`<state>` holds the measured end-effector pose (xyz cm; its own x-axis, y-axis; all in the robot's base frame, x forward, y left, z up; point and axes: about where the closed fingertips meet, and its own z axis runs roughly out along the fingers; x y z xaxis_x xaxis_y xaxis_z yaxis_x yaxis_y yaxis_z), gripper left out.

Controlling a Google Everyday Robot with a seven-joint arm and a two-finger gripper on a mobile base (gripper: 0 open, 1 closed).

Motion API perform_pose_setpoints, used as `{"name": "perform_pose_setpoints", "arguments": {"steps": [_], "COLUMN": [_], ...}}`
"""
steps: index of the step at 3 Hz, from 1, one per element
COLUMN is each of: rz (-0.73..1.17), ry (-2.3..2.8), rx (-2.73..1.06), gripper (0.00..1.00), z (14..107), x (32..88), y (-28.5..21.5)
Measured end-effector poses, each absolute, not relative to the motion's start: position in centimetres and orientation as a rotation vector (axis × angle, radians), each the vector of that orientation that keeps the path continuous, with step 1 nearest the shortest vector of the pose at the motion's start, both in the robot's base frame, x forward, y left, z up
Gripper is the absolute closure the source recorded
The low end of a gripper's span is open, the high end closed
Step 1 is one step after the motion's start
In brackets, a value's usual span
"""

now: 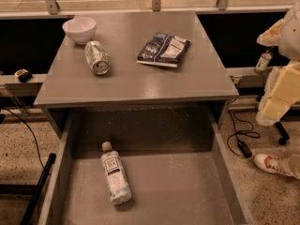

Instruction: Pick blue plastic bottle from top drawer and place on counter

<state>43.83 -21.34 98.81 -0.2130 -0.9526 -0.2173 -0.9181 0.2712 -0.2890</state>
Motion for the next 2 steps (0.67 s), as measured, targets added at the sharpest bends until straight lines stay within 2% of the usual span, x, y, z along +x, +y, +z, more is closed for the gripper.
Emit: {"name": "perform_pose_setpoints", "arguments": {"steps": [2], "rz": [-0.105], "ry": [2.259], "rx": [-1.639], "gripper": [0.0], "z": [97.0], "x": [45.5], "y": [-20.0]}}
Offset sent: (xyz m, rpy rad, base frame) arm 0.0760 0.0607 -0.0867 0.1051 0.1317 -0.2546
